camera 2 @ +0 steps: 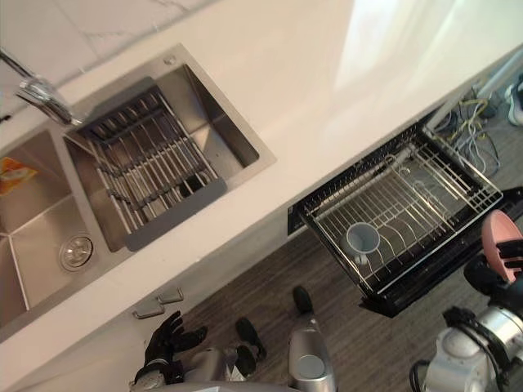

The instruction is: Walk over to the sink, pick up the cup, carry it to the dishwasher, place the cup inside the dishwasher, then close the dishwasher door

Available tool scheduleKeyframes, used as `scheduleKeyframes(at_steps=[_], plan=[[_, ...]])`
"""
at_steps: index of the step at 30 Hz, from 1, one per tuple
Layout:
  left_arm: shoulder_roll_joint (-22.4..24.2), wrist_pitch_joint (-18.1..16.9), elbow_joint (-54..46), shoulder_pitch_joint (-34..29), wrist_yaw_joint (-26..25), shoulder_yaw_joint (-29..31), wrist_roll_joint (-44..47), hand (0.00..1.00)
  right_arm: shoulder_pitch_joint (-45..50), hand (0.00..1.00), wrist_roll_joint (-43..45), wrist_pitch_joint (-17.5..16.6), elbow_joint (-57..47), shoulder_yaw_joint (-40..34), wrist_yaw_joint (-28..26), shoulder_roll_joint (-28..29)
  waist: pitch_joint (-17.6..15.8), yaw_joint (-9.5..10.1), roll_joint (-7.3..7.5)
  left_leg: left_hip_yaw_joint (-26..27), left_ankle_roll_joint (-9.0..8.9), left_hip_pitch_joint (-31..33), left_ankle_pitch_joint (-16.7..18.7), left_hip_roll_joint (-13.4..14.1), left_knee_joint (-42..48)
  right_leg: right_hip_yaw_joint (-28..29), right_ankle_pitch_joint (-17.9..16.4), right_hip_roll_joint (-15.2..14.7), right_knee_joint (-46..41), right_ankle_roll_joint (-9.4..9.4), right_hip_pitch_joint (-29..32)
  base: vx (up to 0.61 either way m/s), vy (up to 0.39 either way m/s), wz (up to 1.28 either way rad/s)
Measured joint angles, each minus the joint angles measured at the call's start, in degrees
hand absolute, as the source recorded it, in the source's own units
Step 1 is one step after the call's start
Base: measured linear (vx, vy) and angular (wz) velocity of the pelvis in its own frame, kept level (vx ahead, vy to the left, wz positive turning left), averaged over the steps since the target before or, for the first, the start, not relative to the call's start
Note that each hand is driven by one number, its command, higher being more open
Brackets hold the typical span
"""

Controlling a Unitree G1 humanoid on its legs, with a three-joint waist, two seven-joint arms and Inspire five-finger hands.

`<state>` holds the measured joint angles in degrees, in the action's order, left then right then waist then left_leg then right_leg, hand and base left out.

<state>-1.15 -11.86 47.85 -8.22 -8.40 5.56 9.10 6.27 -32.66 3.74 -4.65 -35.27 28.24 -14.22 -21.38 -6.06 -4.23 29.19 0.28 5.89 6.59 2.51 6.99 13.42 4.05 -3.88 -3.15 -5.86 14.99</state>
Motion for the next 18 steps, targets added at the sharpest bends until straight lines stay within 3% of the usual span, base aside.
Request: scheduleKeyframes(at_steps=[3,12,17,18], plan=[[-0.63,-0.1,0.12,2.41,-0.02,-0.63,0.13,0.9,-7.83,0.3,0.99,-0.14,7.52,2.35,0.04,-6.82,-2.69,0.56,-0.24,0.13,0.36,2.39,-0.25,-0.25,0.22,0.62,1.18,-0.1,0.44,-0.37,2.24,0.0,-0.005,-0.04],[-0.52,-1.01,1.49,6.15,-0.11,-4.13,1.11,0.9,-19.23,0.3,2.26,-1.9,19.5,11.3,-0.47,-13.79,-4.03,1.27,-1.38,-5.54,1.19,5.59,-1.17,-1.87,0.07,-1.21,2.43,-1.59,2.45,-1.14,3.25,0.04,0.011,0.13],[-0.37,-1.16,2.27,8.83,-0.09,-5.19,1.15,0.9,-27.08,0.3,5.88,-3.42,32.05,17.94,-2.86,-18.5,-5.01,2.19,-2.26,-7.38,2.55,8.13,-2.07,-3.53,-0.01,-2.16,4.04,-3.0,3.36,-2.04,4.85,-0.01,0.042,0.15],[-0.46,-1.16,2.66,9.39,-0.12,-5.73,1.46,0.9,-28.35,0.9,6.88,-3.47,33.93,18.65,-3.58,-18.67,-5.3,2.27,-2.72,-8.2,2.7,8.56,-2.16,-3.87,-0.02,-2.54,4.5,-3.3,3.59,-2.21,4.92,-0.02,0.041,0.22]])
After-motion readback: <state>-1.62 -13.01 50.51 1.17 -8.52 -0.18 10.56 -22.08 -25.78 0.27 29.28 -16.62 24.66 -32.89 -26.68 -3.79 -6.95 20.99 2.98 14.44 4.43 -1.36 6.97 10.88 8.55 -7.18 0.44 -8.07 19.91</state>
